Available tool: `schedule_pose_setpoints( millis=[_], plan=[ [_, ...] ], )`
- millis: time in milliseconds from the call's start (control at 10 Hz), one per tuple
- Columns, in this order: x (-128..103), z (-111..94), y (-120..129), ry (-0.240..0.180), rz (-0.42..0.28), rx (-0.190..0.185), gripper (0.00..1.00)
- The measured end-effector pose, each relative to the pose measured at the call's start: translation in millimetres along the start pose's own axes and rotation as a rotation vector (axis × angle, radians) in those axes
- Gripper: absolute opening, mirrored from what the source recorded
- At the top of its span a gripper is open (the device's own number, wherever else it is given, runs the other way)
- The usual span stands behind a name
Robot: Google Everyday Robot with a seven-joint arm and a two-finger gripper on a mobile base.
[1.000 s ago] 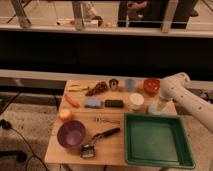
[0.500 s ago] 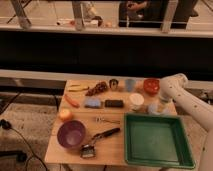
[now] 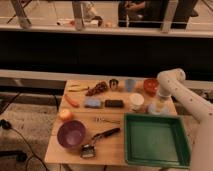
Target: Place towel in red bowl
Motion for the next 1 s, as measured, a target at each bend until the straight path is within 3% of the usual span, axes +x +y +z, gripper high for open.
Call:
schedule_pose_setpoints(
  millis=[600, 1000],
  plan=[
    [-5.1, -0.4, 18.3, -0.011, -0.014, -0.064, 0.8],
    [-10.1, 10.9, 27.7, -0.047, -0.02, -0.043, 0.8]
  ],
)
